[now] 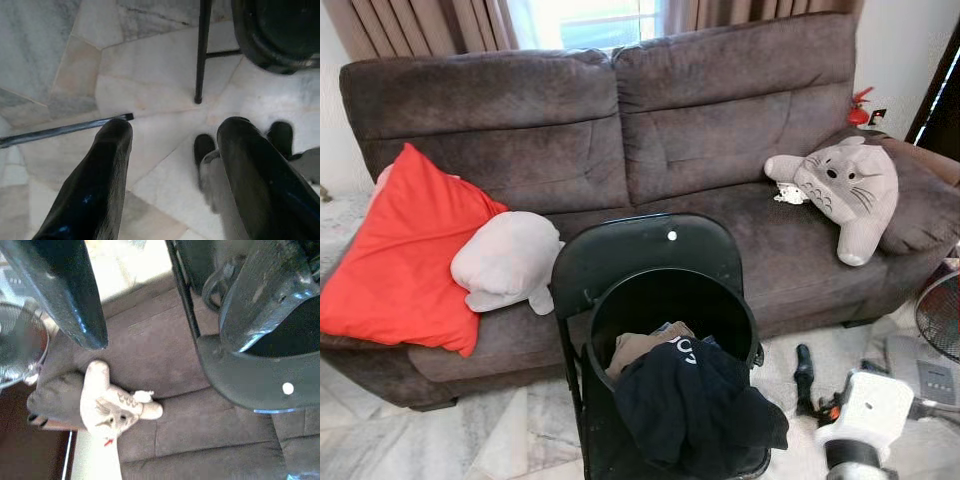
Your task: Hang hanger
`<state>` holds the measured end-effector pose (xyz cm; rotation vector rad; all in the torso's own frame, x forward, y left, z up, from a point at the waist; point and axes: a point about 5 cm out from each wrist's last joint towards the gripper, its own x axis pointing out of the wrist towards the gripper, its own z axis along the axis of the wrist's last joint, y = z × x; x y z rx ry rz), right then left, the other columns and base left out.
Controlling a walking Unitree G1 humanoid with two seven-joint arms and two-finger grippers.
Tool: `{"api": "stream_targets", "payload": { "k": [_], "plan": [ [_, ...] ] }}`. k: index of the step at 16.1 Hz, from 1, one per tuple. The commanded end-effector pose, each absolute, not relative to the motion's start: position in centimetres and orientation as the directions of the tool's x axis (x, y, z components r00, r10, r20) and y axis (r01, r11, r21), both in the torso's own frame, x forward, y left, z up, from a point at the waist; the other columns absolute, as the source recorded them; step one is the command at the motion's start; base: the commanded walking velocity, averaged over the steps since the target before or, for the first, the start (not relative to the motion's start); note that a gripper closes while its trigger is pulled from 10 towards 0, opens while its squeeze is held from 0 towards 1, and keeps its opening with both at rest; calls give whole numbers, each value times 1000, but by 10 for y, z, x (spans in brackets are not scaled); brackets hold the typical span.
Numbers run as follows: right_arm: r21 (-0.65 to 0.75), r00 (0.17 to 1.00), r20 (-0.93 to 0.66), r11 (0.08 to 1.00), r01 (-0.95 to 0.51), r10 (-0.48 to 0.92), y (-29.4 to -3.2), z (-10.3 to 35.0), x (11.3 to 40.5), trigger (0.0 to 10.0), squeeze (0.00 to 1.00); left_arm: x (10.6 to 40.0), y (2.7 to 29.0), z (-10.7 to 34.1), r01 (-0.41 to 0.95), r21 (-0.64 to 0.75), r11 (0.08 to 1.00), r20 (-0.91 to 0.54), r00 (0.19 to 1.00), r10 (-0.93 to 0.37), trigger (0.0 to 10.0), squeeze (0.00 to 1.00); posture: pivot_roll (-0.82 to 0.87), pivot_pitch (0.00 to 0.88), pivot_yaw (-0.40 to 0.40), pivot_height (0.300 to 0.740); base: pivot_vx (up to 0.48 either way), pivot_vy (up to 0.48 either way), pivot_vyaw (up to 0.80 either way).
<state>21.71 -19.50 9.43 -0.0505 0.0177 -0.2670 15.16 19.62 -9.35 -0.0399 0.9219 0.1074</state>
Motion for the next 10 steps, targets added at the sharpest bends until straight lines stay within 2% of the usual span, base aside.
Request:
{"api": "stream_targets", "payload": {
  "k": [1,7,10],
  "plan": [
    [-55,966,-8,965,258,-259,-195,93,218,10000,0,147,198,-95,-120,13,993,-799,596,83,10000,0,-78,0,67,740,0,0,0],
    [-101,975,-16,970,220,-223,-193,95,209,10000,0,136,195,-98,-140,-6,990,-790,607,81,10000,0,-68,0,16,740,0,0,0],
    [-117,977,-33,972,206,-211,-197,97,203,10000,0,129,194,-98,-195,-47,980,-768,634,90,10000,0,-65,0,-20,740,0,0,0]
  ]
}}
